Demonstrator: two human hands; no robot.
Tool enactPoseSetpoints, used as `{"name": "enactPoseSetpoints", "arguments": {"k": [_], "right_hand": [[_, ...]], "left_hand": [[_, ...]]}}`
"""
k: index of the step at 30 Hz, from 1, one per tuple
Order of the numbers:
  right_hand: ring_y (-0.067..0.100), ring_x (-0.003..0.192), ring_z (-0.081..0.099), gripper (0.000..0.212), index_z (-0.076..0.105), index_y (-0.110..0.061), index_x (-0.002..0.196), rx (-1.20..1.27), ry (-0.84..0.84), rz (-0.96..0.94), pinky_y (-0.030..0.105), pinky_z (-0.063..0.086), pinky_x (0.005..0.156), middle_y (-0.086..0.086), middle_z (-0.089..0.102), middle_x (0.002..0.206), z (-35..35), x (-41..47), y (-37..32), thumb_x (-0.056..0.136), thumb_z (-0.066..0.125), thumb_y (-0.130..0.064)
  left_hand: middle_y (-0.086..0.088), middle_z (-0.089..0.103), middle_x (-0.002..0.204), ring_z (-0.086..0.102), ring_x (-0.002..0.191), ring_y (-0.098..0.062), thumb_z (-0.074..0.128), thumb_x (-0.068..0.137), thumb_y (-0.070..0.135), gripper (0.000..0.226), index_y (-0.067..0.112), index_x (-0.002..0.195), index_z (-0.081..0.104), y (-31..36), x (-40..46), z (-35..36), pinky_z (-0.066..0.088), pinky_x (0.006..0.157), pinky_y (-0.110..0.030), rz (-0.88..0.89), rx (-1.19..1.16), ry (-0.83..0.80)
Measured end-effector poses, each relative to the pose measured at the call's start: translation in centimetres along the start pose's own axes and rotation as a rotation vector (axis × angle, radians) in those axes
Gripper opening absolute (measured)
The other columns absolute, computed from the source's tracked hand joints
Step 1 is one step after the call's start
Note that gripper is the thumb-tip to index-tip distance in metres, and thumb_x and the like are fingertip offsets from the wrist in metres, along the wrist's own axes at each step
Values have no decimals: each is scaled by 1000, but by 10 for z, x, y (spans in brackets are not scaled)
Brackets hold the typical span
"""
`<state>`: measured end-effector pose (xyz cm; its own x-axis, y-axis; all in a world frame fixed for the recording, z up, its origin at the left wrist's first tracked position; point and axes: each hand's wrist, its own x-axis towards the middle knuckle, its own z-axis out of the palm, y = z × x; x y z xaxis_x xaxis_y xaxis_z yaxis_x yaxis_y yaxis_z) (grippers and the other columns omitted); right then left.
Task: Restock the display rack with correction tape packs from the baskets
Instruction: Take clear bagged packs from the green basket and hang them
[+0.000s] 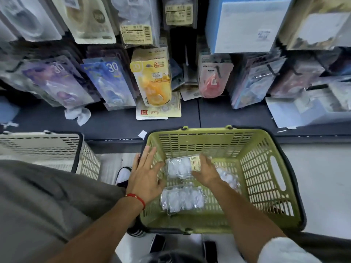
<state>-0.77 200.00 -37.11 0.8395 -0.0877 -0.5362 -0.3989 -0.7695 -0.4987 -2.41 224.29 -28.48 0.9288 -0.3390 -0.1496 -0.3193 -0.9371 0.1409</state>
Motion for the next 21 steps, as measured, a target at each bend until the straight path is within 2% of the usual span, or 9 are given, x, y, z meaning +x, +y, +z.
{"name": "enactPoseSetpoints", "arguments": {"k": [2, 6, 10, 12, 14, 16, 18, 20, 21], "right_hand": [[39, 134, 55, 87, 14, -17, 165, 221, 31, 98, 47, 47, 110, 21, 52, 151, 9, 8, -6, 100, 70, -30], [41, 137, 49, 75, 34, -10, 156, 478, 154, 175, 49, 46, 113, 22, 44, 150, 19, 24, -14, 96, 76, -21], [36, 131, 53, 85, 35, -16, 154, 604, 31, 226, 42, 48, 112, 15, 39, 146, 19, 28, -6, 86, 85, -15], [33, 122, 60, 81, 35, -23, 147, 712, -44, 226, 43, 53, 101, 14, 49, 141, 14, 22, 3, 84, 85, -11], [29, 117, 59, 75, 36, -36, 137, 786, -109, 205, 45, 53, 95, 7, 52, 135, 1, 12, 15, 85, 81, -6], [27, 116, 62, 67, 48, -39, 133, 846, -153, 189, 43, 58, 90, 2, 55, 132, -20, 1, 29, 86, 78, -3], [33, 115, 68, 51, 62, -27, 131, 1000, -162, 197, 39, 61, 80, 9, 68, 131, -40, -11, 44, 88, 77, -5], [40, 121, 67, 35, 68, -14, 123, 1158, -153, 189, 41, 63, 80, 13, 77, 119, -55, -24, 55, 90, 76, -8], [41, 124, 66, 30, 70, -10, 119, 1232, -164, 178, 42, 63, 79, 14, 77, 116, -60, -30, 57, 90, 75, -10]], "left_hand": [[-6, 3, 177, -12, 163, -25, 66, 87, 42, 56, 33, 141, 59, -1, 0, 0, -14, 126, -46, -8, 18, -11], [-7, 7, 177, -10, 163, -25, 69, 86, 42, 57, 32, 141, 60, 2, 1, -1, -17, 126, -44, -25, 29, -21], [-7, 10, 176, -8, 163, -25, 71, 86, 39, 58, 29, 142, 60, 4, 2, -1, -15, 127, -45, -39, 18, -21], [-6, 12, 176, -8, 163, -24, 71, 87, 37, 58, 29, 142, 59, 7, 2, -4, -16, 127, -46, -59, 22, -27], [-7, 26, 172, 0, 164, -26, 71, 86, 27, 51, 25, 137, 64, 10, 2, -7, -15, 129, -49, -53, 26, 8], [-12, 55, 153, 28, 157, -33, 74, 80, 7, 40, 14, 120, 74, 20, 3, -7, 7, 132, -54, 11, -58, 124], [-10, 68, 128, 52, 136, -33, 75, 78, -3, 34, 10, 110, 77, 40, 3, -5, 38, 121, -49, -20, -257, 206], [-6, 65, 128, 56, 125, -27, 79, 85, 11, 36, 14, 120, 71, 63, 3, -6, 47, 109, -37, -284, -561, 109], [-6, 63, 136, 58, 127, -26, 84, 85, 24, 50, 14, 130, 65, 74, 3, -6, 48, 107, -35, -466, -753, -18]]}}
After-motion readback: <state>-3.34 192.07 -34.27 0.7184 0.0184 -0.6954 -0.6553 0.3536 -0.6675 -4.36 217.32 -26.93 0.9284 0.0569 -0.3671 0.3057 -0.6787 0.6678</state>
